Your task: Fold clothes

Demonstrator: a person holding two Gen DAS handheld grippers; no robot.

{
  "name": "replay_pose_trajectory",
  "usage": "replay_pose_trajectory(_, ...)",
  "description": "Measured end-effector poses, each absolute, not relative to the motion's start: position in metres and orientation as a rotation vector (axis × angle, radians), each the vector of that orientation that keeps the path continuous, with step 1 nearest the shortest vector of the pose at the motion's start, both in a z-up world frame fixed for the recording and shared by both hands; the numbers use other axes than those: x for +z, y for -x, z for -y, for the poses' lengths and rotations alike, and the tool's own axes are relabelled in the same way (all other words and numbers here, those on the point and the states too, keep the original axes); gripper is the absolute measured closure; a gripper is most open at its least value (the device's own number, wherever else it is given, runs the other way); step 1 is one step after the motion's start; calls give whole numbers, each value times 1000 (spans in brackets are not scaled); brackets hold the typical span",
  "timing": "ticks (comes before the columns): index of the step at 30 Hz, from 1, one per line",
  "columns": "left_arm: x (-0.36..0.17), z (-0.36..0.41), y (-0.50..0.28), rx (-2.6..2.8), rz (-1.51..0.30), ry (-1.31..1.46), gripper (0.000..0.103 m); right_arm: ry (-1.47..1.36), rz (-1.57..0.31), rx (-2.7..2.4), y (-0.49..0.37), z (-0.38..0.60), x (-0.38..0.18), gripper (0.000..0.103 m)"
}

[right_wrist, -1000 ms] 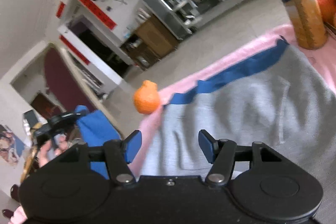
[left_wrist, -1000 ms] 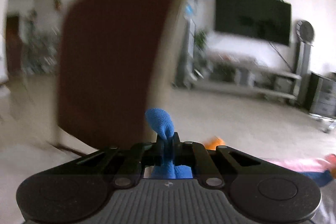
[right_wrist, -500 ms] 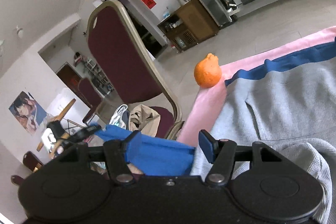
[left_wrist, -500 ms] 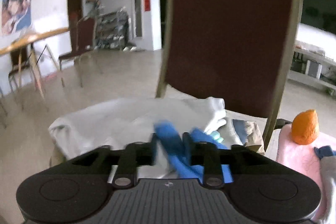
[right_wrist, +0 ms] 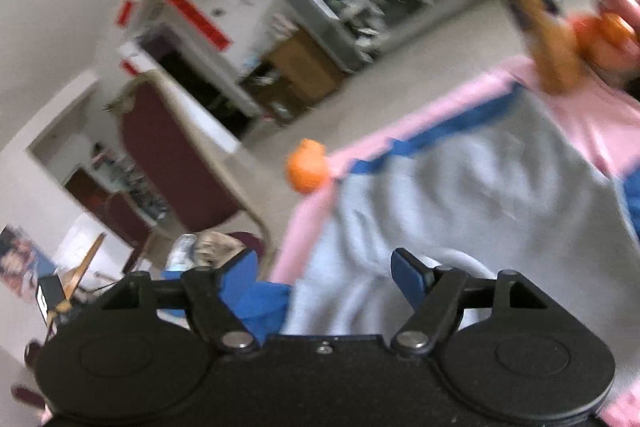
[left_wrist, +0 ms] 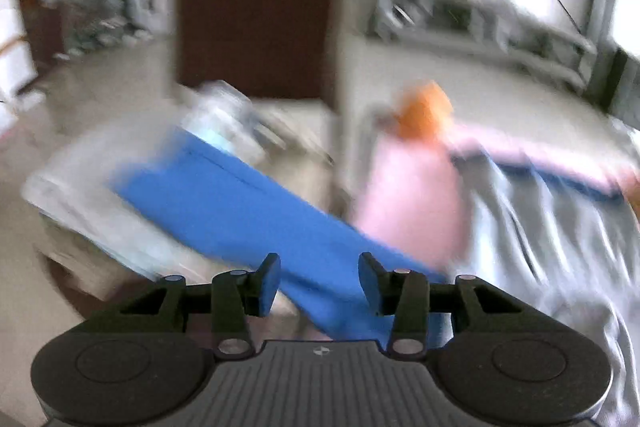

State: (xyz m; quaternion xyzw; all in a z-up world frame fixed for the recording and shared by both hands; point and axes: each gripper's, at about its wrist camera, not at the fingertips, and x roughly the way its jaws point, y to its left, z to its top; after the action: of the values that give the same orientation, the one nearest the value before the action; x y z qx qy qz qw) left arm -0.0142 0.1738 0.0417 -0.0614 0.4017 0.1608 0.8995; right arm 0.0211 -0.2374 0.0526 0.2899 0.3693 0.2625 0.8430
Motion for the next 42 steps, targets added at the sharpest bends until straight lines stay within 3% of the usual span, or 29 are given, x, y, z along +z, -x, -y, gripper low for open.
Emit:
replay_pose_trajectory(3, -6, -128, 4, 261, -904, 124, 68, -649, -836, 485, -31, 256, 19, 32)
replay_pose_trajectory(5, -26, -105, -1, 261, -914, 55, 79, -627, -863, 416, -37, 266, -2, 53)
replay_pose_trajectory(6, -30, -99, -3, 264, -920, 11, 80, -592, -893, 373, -40, 269, -11, 70)
replay_pose_trajectory(7, -34, -95, -5, 261, -923, -31, 79, -542, -937, 319, -45, 270, -19, 73)
replay_pose_trajectory(11, -49, -100, -8, 345, -993, -103, 76, -396, -1059, 148, -61, 273, -47, 73)
replay_pose_trajectory(14, -41, -136, 6, 357, -1033, 94, 76, -396, -1089, 71, -62, 283, -59, 73)
replay_pose_trajectory(16, -33, -157, 22, 338, -1026, 213, 60, -440, -1076, 56, -57, 293, -58, 72)
replay_pose_trajectory(17, -34, -165, 29, 337, -1029, 258, 60, -465, -1067, 56, -54, 298, -57, 72)
replay_pose_trajectory(21, -54, -185, 44, 289, -1119, 463, 60, -562, -1037, 58, -38, 317, -52, 69)
replay_pose_trajectory(31, -57, -164, 24, 335, -1095, 363, 58, -677, -992, -73, -24, 359, -52, 66)
replay_pose_trajectory(35, -54, -160, 29, 339, -1057, 382, 64, -681, -956, -117, -11, 370, -50, 66)
replay_pose_trajectory(38, -51, -165, 37, 369, -1055, 425, 60, -662, -958, -143, -7, 376, -51, 60)
replay_pose_trajectory(42, -55, -183, 49, 405, -1068, 534, 54, -753, -1024, -126, -10, 383, -67, 60)
